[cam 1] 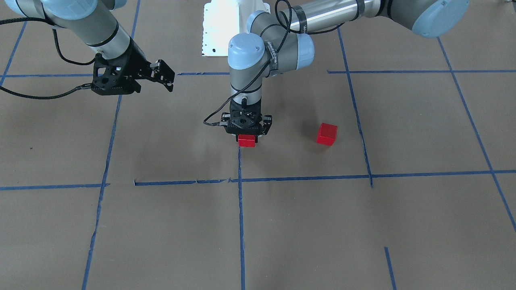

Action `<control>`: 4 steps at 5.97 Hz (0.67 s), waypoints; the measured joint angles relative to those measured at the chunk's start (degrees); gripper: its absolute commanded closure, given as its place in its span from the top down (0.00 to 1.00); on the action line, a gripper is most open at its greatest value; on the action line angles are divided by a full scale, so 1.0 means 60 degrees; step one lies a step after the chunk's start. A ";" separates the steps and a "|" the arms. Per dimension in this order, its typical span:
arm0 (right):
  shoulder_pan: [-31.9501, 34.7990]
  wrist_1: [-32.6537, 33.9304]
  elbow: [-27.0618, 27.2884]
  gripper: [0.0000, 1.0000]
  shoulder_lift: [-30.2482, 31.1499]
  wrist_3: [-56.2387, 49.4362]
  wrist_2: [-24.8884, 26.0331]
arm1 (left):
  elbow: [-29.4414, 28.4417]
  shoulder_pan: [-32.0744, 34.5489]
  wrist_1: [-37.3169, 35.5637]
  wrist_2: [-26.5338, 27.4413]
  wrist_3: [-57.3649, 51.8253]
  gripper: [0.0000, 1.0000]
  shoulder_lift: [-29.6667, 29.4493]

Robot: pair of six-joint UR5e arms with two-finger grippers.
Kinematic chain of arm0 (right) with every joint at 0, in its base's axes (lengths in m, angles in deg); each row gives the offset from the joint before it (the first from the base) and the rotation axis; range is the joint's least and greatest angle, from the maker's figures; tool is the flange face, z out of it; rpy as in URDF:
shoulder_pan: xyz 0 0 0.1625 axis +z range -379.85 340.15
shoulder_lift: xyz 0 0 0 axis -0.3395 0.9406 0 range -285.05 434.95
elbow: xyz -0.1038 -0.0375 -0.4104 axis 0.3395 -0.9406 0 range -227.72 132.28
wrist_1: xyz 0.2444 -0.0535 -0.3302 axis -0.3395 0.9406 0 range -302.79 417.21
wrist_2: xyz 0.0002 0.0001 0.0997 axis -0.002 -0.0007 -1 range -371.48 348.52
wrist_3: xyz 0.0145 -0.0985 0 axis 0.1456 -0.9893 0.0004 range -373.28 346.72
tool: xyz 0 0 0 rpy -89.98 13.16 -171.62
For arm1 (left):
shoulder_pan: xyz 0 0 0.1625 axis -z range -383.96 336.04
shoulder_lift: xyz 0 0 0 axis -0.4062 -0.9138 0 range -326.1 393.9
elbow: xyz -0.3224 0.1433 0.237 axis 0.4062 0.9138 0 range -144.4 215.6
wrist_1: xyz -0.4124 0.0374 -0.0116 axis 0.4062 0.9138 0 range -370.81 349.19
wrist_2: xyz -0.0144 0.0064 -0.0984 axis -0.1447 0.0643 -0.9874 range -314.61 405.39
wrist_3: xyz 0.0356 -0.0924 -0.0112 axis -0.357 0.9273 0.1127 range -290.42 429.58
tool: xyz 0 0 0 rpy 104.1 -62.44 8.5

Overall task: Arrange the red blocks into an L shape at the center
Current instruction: 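Carry it with the left gripper and set it beyond the center cube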

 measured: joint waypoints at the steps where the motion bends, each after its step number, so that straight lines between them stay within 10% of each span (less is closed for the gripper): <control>1: 0.0000 0.0000 0.0001 1.00 0.0009 0.0003 0.0003 | -0.0076 -0.0135 0.0013 0.0000 0.0306 0.02 -0.0044; 4: -0.0003 0.0000 0.0010 1.00 0.0010 0.0012 -0.0008 | -0.0133 -0.0332 0.0075 0.0005 0.0783 0.06 -0.0038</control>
